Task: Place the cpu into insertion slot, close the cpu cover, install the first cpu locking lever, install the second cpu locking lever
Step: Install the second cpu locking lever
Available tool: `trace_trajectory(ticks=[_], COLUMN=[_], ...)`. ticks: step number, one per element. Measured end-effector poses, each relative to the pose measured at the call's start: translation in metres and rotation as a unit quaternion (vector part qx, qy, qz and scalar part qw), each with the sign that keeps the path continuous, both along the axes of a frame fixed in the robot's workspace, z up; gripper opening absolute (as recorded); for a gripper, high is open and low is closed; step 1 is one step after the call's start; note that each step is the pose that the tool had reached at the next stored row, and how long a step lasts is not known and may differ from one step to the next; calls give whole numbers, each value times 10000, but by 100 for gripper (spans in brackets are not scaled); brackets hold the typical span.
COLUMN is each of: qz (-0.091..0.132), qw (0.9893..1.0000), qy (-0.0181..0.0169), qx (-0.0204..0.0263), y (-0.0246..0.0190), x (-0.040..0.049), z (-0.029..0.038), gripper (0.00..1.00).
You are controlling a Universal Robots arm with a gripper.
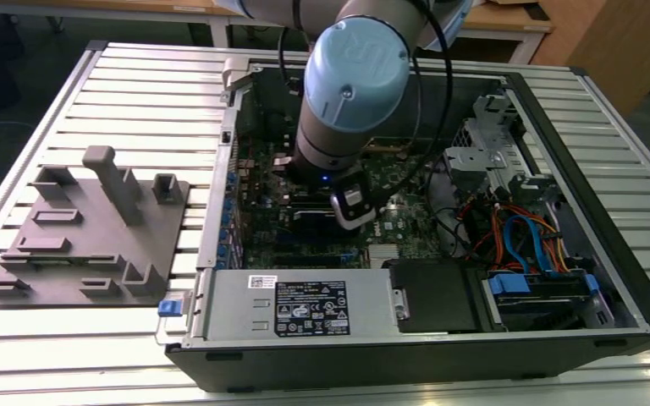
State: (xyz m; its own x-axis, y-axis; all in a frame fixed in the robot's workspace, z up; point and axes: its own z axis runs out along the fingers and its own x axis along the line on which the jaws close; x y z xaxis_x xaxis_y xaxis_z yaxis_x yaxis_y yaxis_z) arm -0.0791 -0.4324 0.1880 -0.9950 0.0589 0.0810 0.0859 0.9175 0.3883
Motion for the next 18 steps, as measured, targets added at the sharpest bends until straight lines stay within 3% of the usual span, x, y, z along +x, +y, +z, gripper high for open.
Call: trace_trajectory(ticks=[10,18], qz=[-1,-1], qw=[10000,10000], qy=[0,0], qx=[4,9], y=[1,1], x=[-3,-4], z=[303,308], gripper=[10,10])
